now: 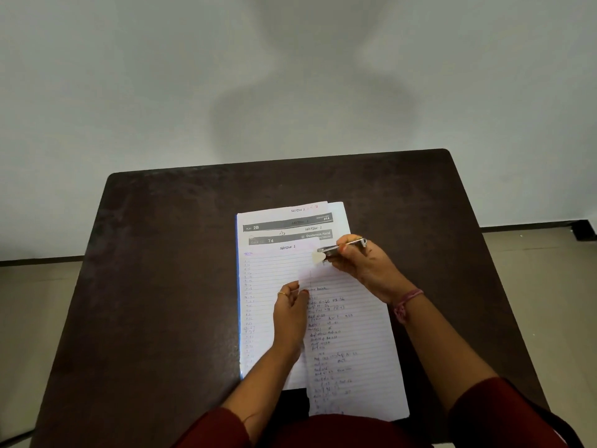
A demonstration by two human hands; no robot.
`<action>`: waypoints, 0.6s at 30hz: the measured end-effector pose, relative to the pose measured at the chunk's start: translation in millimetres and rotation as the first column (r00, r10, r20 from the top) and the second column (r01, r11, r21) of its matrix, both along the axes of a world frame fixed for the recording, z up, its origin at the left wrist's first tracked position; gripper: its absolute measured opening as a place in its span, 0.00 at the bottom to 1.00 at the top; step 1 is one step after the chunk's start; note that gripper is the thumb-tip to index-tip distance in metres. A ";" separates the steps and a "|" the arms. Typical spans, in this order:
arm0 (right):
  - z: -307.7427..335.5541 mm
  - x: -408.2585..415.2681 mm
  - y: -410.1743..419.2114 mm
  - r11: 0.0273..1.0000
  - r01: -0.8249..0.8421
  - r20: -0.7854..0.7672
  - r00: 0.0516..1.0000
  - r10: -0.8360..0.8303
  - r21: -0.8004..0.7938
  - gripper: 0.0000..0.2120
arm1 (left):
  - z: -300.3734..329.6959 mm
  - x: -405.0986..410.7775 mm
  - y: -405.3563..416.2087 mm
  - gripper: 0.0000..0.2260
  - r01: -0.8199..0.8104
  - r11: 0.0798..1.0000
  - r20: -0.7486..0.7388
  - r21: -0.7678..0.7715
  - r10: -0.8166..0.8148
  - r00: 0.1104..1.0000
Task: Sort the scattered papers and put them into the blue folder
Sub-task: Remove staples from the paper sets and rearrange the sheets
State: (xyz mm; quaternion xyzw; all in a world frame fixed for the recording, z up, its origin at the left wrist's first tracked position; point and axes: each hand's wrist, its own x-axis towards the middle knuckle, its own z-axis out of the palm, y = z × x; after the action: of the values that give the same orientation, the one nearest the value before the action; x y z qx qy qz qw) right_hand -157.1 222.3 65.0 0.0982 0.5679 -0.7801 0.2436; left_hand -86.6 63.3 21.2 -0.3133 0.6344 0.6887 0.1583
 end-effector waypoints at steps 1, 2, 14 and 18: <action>-1.7 -1.7 3.5 0.991 -0.074 -0.055 0.995 0.080 0.110 0.05 | 0.9 0.0 0.1 0.05 0.004 1.000 -0.010 -0.003 -0.004 1.000; -2.9 -3.7 6.8 0.968 -0.127 -0.095 0.984 0.150 0.219 0.05 | 0.9 0.0 0.3 0.05 0.008 1.000 -0.021 -0.010 -0.008 1.000; 3.7 -47.2 15.6 0.714 -0.480 -0.025 0.821 0.570 0.509 0.17 | 5.2 1.0 -0.8 0.02 0.051 0.998 -0.087 -0.047 -0.055 0.995; -3.7 -54.8 8.0 0.636 -0.540 -0.015 0.756 0.654 0.551 0.17 | 2.9 1.3 -1.1 0.04 0.058 0.997 -0.078 -0.051 -0.062 0.995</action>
State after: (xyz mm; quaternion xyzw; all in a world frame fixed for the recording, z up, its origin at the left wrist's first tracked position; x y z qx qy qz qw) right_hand -211.9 230.3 61.3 -0.1193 0.7771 -0.4786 0.3909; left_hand -85.3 62.2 24.1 -0.2701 0.6657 0.6801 0.1459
